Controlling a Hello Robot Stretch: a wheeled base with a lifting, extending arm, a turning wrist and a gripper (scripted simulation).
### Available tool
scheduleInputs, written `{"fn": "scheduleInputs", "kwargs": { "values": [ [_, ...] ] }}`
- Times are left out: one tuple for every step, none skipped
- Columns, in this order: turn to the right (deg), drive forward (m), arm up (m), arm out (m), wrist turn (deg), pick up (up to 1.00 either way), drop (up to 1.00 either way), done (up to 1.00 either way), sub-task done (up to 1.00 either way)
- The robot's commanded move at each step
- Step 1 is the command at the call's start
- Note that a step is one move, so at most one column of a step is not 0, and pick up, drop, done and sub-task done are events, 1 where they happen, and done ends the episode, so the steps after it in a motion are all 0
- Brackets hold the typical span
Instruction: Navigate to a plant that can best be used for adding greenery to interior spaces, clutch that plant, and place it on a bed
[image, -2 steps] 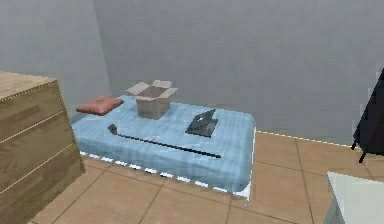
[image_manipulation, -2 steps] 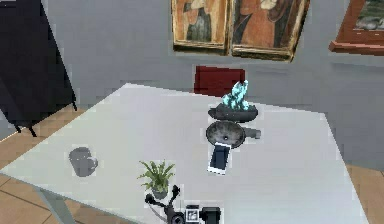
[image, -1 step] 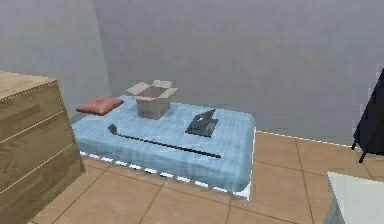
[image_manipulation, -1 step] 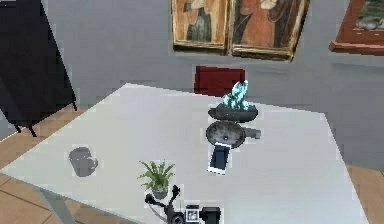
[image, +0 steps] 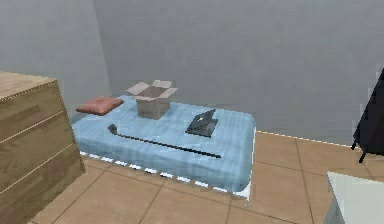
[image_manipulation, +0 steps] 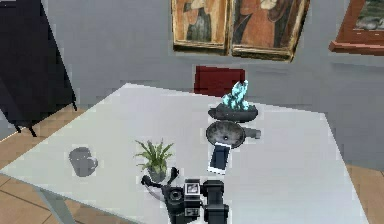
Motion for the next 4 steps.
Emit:
{"fn": "scheduleInputs", "kwargs": {
  "values": [
    [0.0, 0.0, 0.24, 0.0, 0.0, 0.0, 0.0, 0.0, 0.0],
    [0.0, 0.0, 0.0, 0.0, -45.0, 0.0, 0.0, 0.0, 0.0],
    [0.0, 0.0, 0.0, 0.0, -45.0, 0.0, 0.0, 0.0, 0.0],
    [0.0, 0.0, 0.0, 0.0, -18.0, 0.0, 0.0, 0.0, 0.0]
  ]
}}
